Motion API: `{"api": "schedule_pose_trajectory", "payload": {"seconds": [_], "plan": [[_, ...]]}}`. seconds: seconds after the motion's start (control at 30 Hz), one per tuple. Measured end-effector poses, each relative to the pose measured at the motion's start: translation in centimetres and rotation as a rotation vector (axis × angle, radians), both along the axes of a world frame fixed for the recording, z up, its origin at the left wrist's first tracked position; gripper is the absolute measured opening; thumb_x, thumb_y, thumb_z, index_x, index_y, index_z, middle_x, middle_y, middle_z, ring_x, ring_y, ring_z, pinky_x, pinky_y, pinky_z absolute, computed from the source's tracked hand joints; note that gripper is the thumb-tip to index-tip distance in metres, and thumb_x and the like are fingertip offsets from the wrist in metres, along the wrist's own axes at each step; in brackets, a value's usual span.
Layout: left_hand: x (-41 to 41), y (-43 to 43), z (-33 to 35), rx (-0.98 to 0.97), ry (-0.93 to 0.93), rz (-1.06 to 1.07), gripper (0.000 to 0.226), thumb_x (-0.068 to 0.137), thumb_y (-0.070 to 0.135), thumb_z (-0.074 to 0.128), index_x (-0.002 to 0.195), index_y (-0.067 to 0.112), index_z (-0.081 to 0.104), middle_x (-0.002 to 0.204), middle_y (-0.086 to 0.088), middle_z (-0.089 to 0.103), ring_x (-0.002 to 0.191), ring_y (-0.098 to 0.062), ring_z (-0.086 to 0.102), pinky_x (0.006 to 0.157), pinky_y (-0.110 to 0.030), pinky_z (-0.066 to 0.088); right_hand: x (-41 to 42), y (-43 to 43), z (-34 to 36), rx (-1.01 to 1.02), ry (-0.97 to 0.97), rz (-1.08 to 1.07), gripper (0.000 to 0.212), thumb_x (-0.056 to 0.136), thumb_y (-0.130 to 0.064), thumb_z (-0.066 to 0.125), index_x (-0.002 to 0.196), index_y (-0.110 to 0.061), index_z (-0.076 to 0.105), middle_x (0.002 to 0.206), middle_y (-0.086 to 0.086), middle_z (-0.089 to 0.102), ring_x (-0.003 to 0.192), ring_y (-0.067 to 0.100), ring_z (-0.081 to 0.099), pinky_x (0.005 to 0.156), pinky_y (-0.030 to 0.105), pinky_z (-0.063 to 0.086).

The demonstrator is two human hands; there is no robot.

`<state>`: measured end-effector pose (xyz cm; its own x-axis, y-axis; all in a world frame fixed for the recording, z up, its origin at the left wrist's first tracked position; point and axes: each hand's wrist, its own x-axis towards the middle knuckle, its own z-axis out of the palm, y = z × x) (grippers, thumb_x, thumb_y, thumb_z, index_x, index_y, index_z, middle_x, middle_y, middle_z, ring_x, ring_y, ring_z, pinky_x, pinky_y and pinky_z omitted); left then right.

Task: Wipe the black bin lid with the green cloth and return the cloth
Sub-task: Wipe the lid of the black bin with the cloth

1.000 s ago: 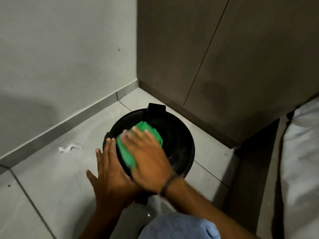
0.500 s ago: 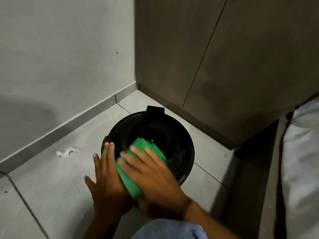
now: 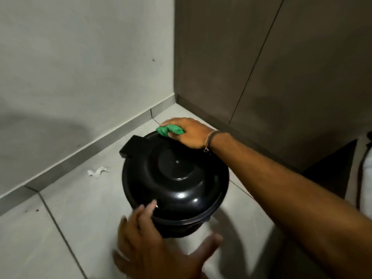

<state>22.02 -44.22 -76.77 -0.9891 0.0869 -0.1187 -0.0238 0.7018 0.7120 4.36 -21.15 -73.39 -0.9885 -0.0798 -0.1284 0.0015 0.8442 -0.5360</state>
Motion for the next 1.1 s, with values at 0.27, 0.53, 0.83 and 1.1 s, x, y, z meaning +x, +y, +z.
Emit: {"api": "schedule_pose_trajectory", "payload": {"seconds": [0.27,0.53,0.83,1.1], "plan": [[-14.8,-4.5,1.4,-0.400,-0.056,-0.688,0.199,0.010,0.104,0.076,0.166,0.032,-0.024,0.177,0.009,-0.028,0.162,-0.018,-0.031,0.133,-0.067,-0.008,-1.2,-0.3,1.5,0.060,-0.096,0.072,0.043,0.100,-0.036,0.059,0.144,-0.040,0.058,0.153,-0.003,0.056,0.140,0.023,0.051,0.120,0.044,0.037],[-14.4,-5.2,0.0,-0.379,0.061,-0.623,0.195,0.004,0.110,0.065,0.168,0.035,-0.010,0.180,0.011,-0.011,0.168,-0.021,-0.005,0.133,-0.070,0.000,6.7,1.2,0.5,-0.036,0.095,-0.390,0.031,0.103,-0.031,0.056,0.132,-0.028,0.066,0.132,0.003,0.072,0.122,0.028,0.065,0.107,0.043,0.050],[-12.9,-4.7,-0.7,-0.368,0.037,-0.549,0.196,0.005,0.110,0.065,0.168,0.034,-0.012,0.181,0.009,-0.013,0.168,-0.023,-0.008,0.133,-0.070,0.006,27.8,-11.2,-9.0,0.035,0.439,-0.748,0.053,0.102,-0.038,0.042,0.142,-0.011,0.064,0.153,0.003,0.057,0.139,0.023,0.057,0.109,0.036,0.048],[-13.2,-4.8,-0.3,-0.367,0.030,-0.564,0.197,0.004,0.111,0.063,0.170,0.034,-0.008,0.180,0.012,-0.015,0.168,-0.023,-0.010,0.131,-0.073,0.005,25.1,-13.5,-8.1,0.366,0.512,-0.410,0.056,0.075,-0.043,0.076,0.128,-0.028,0.070,0.125,-0.006,0.063,0.103,0.025,0.053,0.079,0.035,0.037]]}}
